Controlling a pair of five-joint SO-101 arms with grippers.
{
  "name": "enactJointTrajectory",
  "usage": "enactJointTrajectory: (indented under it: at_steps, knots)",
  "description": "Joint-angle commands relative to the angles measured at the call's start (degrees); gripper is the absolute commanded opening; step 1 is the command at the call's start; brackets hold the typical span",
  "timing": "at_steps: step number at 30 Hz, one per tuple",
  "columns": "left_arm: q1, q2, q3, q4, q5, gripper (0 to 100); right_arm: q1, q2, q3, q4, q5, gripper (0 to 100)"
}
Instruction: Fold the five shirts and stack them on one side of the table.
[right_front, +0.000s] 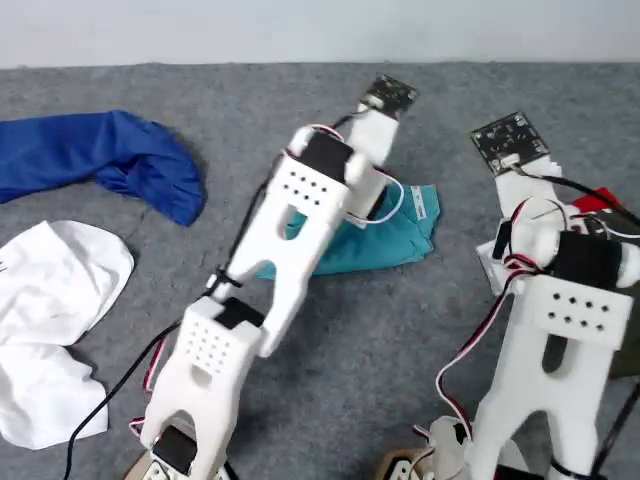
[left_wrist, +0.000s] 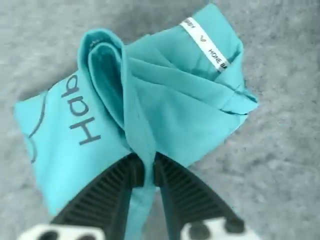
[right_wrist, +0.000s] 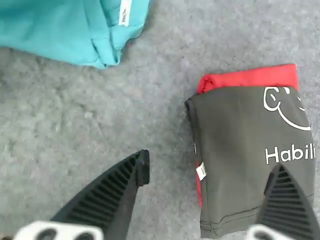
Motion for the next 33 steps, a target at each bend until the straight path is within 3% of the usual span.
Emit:
enactJointTrajectory:
  at_steps: [1, 5, 13, 21, 26, 33]
  knots:
    - [2.64, 3.16, -10.33, -0.09, 0.26, 1, 0.57, -1.71, -2.29, 2.07, 1.58, 36.9]
    - [2.99, 9.05, -18.24, -0.35, 0.70, 1, 0.66, -1.71, -3.60, 3.38, 1.58, 36.9]
    - [6.86, 14.51, -22.64, -7.21, 3.25, 1, 1.27, -1.71, -4.57, 3.91, 1.58, 36.9]
    - [7.56, 20.22, -22.99, -13.98, 3.08, 1, 12.79, -1.71, -10.29, 3.47, -1.32, 36.9]
    - [7.12, 25.67, -30.64, -14.95, 3.08, 2, 14.55, -1.71, -10.55, 3.38, -2.20, 36.9]
    - [7.12, 26.11, -38.90, -17.49, 2.99, 11, 14.37, -1.71, -10.55, 3.38, -2.55, 36.9]
